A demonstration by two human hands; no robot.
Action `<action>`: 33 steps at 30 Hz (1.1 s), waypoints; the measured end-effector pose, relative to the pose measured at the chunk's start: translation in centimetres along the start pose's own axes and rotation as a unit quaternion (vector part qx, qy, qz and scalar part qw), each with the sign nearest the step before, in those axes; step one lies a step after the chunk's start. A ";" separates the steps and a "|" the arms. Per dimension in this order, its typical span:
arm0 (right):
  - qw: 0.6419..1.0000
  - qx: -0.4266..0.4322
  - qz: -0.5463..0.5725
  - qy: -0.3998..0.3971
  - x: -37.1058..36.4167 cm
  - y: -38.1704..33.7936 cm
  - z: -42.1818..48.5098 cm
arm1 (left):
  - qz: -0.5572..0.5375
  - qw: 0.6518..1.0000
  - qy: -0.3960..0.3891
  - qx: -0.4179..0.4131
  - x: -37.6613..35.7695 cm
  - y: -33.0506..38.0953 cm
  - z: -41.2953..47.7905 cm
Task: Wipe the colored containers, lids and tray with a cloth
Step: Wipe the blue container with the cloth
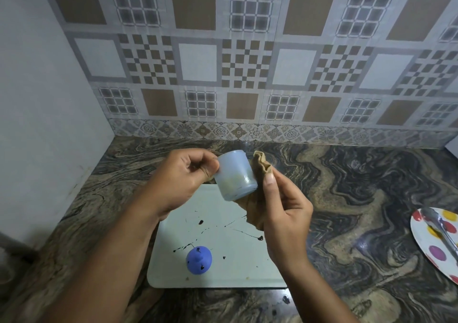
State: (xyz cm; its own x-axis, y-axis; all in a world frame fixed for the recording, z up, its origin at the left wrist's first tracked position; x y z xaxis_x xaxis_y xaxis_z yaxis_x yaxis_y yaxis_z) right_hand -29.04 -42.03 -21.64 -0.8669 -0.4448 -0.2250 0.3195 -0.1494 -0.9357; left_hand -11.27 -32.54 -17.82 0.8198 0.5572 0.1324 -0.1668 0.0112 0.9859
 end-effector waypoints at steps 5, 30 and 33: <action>0.982 0.096 -0.133 -0.097 -1.7 -0.1 -0.8 | -0.044 0.996 0.072 -0.028 -0.1 1.0 -0.3; 0.953 0.232 -0.190 -0.047 -0.5 -1.9 -1.5 | -0.015 0.991 0.017 -0.129 -2.6 3.2 -0.9; 0.967 0.192 -0.161 -0.040 -0.2 -1.3 -1.1 | -0.105 0.992 0.007 -0.063 -2.7 1.8 -0.9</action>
State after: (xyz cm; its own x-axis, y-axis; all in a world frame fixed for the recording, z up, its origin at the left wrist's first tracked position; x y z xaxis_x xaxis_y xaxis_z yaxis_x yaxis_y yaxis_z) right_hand -29.72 -40.73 -20.69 -0.9178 -0.3850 0.0974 0.1697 -0.6020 -0.7803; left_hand -14.31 -33.29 -16.50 0.8367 0.5423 -0.0771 -0.0608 0.2318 0.9709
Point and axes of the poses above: each hand's wrist, its own z-axis towards the middle knuckle, its own x-axis out of the back of the hand, y = z × x, the point moved 9 cm from there along z, towards the middle knuckle, and after that the axes turned 7 degrees about -z, right-handed, at the moved point
